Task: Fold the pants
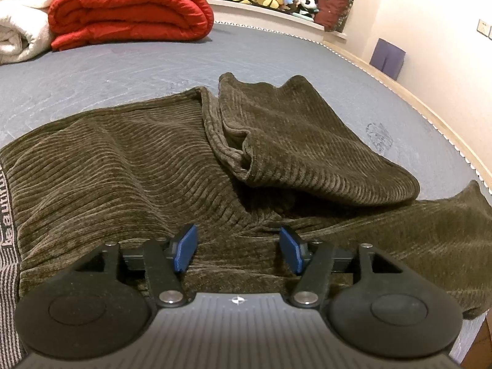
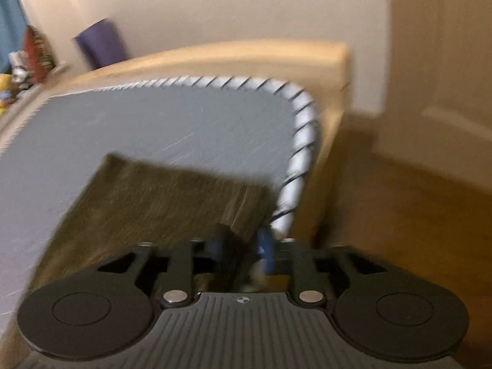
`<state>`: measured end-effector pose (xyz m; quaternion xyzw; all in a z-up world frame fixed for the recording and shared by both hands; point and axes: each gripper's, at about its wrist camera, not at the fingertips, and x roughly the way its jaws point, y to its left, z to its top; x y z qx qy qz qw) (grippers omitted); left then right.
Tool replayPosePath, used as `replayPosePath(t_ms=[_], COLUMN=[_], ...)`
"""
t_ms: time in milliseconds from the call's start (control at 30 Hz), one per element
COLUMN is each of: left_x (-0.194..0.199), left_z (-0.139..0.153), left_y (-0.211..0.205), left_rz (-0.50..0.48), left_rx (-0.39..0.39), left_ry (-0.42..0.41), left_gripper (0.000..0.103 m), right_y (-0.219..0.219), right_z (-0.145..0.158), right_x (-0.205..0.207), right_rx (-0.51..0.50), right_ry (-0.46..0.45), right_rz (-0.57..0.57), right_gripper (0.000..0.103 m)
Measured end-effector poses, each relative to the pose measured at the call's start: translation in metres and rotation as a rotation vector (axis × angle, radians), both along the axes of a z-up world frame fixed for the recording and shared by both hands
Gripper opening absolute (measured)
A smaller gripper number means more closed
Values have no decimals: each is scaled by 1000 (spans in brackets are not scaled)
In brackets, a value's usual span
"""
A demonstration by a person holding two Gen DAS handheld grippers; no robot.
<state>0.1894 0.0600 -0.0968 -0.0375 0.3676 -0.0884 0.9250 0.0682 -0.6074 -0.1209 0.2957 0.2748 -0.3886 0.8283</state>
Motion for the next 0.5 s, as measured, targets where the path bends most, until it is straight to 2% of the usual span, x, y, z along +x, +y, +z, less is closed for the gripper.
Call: replayPosePath(t_ms=[33, 100, 167, 267, 367, 500], left_x=[0, 0, 0, 1, 2, 3], left_z=[0, 0, 0, -1, -1, -2], left_y=[0, -1, -1, -1, -1, 0], left_rz=[-2, -3, -2, 0, 0, -1], left_rx=[1, 2, 0, -4, -1, 0], left_ry=[-1, -1, -2, 1, 2, 4], left_gripper=[66, 66, 67, 67, 67, 67], right_y=[4, 14, 24, 34, 34, 32], right_z=[8, 23, 36, 44, 35, 11], right_x=[-1, 2, 17, 65, 124, 187], right_rx=[-45, -112, -155, -110, -30, 8], right_ry=[-11, -68, -129, -181, -145, -3], right_rz=[-27, -4, 90, 283, 392, 381], right_gripper=[44, 44, 46, 62, 67, 69])
